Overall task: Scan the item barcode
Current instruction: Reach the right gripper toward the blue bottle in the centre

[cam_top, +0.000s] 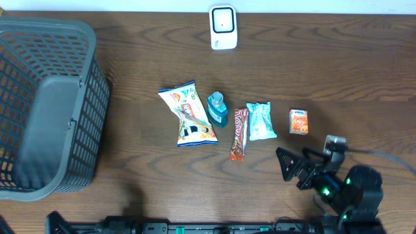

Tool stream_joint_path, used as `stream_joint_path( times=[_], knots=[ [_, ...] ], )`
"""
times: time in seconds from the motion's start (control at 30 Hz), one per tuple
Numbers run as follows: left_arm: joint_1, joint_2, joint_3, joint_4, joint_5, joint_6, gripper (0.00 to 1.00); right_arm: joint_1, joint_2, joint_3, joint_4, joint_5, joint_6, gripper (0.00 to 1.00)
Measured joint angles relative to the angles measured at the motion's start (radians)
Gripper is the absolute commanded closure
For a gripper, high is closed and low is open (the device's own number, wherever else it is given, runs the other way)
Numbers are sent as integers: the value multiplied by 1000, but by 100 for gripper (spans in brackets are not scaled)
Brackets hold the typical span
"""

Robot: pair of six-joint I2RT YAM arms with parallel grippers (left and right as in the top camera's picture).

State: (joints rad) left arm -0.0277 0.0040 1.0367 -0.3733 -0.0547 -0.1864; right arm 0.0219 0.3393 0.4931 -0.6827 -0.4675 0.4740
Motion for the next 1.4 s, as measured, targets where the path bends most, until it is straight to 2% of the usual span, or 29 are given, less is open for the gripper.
stream_joint_path(
  times=[0.23, 0.47, 0.8, 1.03, 1.2, 1.4],
  knots=[
    [0, 0, 0, 37, -38, 2, 2, 2, 343, 319, -216, 86, -203, 1],
    [1, 1, 0, 96, -72, 3, 2, 98, 591, 513, -256, 139, -330, 1],
    [1, 18, -8, 171, -83, -5, 2, 340, 871, 697, -260, 259, -347, 1],
    [1, 11, -123, 221, -83, -5, 2, 480, 1071, 867, -252, 333, -349, 1],
    [1, 11, -228, 239, -83, -5, 2, 551, 1127, 945, -252, 388, -350, 1],
    [1, 11, -340, 250, -82, -5, 2, 580, 1130, 959, -247, 416, -349, 1]
  ],
)
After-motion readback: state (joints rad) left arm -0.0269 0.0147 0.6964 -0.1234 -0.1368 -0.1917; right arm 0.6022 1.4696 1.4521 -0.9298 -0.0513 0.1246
